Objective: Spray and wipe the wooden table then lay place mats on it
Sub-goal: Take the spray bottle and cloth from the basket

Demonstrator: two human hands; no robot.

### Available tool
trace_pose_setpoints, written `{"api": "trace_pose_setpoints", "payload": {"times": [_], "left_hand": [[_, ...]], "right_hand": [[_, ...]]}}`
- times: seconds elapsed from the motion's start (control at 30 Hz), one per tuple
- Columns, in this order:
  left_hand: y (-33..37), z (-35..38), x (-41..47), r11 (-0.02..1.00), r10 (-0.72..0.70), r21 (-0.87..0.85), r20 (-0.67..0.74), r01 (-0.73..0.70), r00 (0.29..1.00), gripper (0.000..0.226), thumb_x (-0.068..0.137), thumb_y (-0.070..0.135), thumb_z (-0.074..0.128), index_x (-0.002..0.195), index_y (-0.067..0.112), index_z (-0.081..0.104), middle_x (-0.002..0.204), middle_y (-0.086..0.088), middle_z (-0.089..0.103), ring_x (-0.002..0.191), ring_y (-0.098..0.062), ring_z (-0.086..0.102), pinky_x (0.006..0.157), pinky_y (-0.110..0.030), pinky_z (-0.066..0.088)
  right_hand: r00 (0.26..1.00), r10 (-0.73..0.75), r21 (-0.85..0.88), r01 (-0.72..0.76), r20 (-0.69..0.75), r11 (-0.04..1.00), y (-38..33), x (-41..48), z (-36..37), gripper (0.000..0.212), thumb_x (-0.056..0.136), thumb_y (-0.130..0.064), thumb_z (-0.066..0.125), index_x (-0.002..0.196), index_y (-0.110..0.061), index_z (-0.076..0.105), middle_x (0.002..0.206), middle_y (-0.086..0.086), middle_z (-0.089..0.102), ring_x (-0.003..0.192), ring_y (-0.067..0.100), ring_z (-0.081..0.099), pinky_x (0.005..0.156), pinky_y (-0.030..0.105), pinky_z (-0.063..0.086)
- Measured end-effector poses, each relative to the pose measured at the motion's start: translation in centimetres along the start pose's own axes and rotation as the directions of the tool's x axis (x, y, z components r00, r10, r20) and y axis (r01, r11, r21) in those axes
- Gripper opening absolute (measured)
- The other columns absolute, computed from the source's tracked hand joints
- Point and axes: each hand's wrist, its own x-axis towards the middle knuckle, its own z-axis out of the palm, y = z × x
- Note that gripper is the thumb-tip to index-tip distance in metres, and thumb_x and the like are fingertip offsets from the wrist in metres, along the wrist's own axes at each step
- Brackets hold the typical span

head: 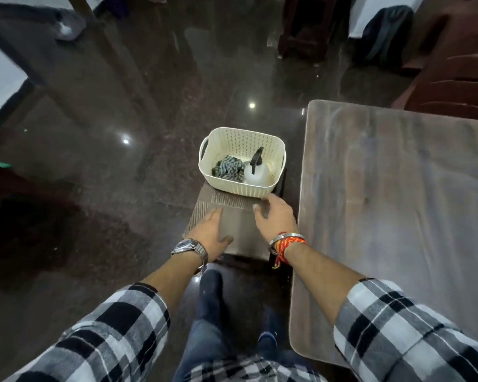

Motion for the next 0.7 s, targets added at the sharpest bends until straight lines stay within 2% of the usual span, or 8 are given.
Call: {"api": "trace_pose_setpoints", "payload": {"times": [0.1, 0.23, 0.4, 0.47, 0.53, 0.6, 0.63, 0.7], "left_hand": [[-1.1, -1.2, 5.2, 0.996, 0.069, 0.044, 0.044, -0.071, 0.997, 0.092, 0.091, 0.033, 0.067, 0.159, 0.011, 0.009, 0.167, -0.008, 0.015, 0.152, -0.024, 0.022, 0.122, -0.033, 0.022], [-2.8, -3.7, 11.1, 0.974, 0.169, 0.134, 0.114, -0.184, 0.979, 0.094, 0.091, 0.037, 0.066, 0.159, 0.01, 0.007, 0.168, -0.008, 0.01, 0.152, -0.026, 0.022, 0.122, -0.038, 0.025], [-4.5, -6.5, 17.6, 0.954, 0.228, 0.161, 0.155, -0.253, 0.961, 0.1, 0.09, 0.036, 0.069, 0.159, 0.009, 0.002, 0.168, -0.011, 0.008, 0.154, -0.025, 0.014, 0.124, -0.036, 0.019], [-5.0, -7.1, 19.7, 0.956, 0.231, 0.14, 0.171, -0.256, 0.958, 0.103, 0.087, 0.035, 0.071, 0.159, 0.008, 0.002, 0.168, -0.012, 0.009, 0.154, -0.025, 0.014, 0.124, -0.035, 0.018], [-5.2, -7.5, 21.1, 0.96, 0.235, 0.119, 0.161, -0.255, 0.959, 0.104, 0.086, 0.036, 0.072, 0.159, 0.009, 0.003, 0.168, -0.012, 0.011, 0.154, -0.026, 0.016, 0.124, -0.035, 0.018], [-5.2, -7.8, 22.2, 0.965, 0.237, 0.083, 0.14, -0.25, 0.961, 0.104, 0.085, 0.037, 0.074, 0.159, 0.008, 0.006, 0.167, -0.012, 0.015, 0.152, -0.027, 0.02, 0.124, -0.036, 0.019], [-5.1, -7.9, 22.7, 0.967, 0.241, 0.05, 0.127, -0.249, 0.962, 0.105, 0.083, 0.036, 0.075, 0.158, 0.008, 0.007, 0.165, -0.013, 0.019, 0.151, -0.028, 0.024, 0.124, -0.037, 0.022], [-4.7, -8.2, 23.5, 0.968, 0.25, -0.031, 0.099, -0.249, 0.963, 0.108, 0.078, 0.034, 0.08, 0.158, 0.008, 0.011, 0.162, -0.014, 0.028, 0.147, -0.029, 0.031, 0.122, -0.04, 0.027]], "right_hand": [[0.992, 0.116, 0.06, -0.113, -0.04, 0.992, -1.5, 4.9, 1.8, 0.037, 0.09, -0.031, 0.059, 0.122, -0.012, 0.057, 0.118, 0.01, 0.062, 0.104, 0.026, 0.06, 0.088, 0.032, 0.049], [0.953, 0.281, 0.078, -0.273, -0.116, 0.959, -3.2, 11.6, 3.9, 0.045, 0.09, -0.035, 0.061, 0.123, -0.007, 0.055, 0.118, 0.017, 0.062, 0.106, 0.032, 0.059, 0.087, 0.032, 0.046], [0.892, 0.43, -0.05, -0.44, -0.137, 0.897, -4.2, 20.5, 6.7, 0.054, 0.086, -0.045, 0.064, 0.115, -0.001, 0.054, 0.107, 0.019, 0.065, 0.097, 0.036, 0.063, 0.072, 0.032, 0.046], [0.881, 0.453, -0.163, -0.471, -0.136, 0.867, -4.0, 22.3, 7.2, 0.041, 0.089, -0.032, 0.062, 0.113, 0.001, 0.057, 0.109, 0.02, 0.065, 0.098, 0.036, 0.063, 0.072, 0.032, 0.048], [0.881, 0.452, -0.273, -0.472, -0.138, 0.838, -3.3, 22.8, 7.2, 0.024, 0.091, -0.013, 0.056, 0.109, 0.002, 0.061, 0.108, 0.021, 0.065, 0.097, 0.036, 0.063, 0.069, 0.031, 0.046], [0.897, 0.427, -0.358, -0.438, -0.112, 0.825, -2.9, 23.0, 6.6, 0.02, 0.089, -0.008, 0.056, 0.106, 0.0, 0.063, 0.104, 0.021, 0.066, 0.094, 0.037, 0.064, 0.07, 0.032, 0.047], [0.922, 0.382, -0.415, -0.374, -0.067, 0.829, -2.8, 23.0, 6.0, 0.02, 0.088, -0.009, 0.057, 0.105, -0.003, 0.064, 0.103, 0.02, 0.066, 0.093, 0.037, 0.064, 0.073, 0.033, 0.05], [0.965, 0.238, -0.522, -0.146, 0.112, 0.84, -3.6, 23.3, 4.2, 0.021, 0.087, -0.013, 0.058, 0.105, -0.011, 0.067, 0.101, 0.016, 0.068, 0.093, 0.035, 0.063, 0.079, 0.037, 0.053]]}}
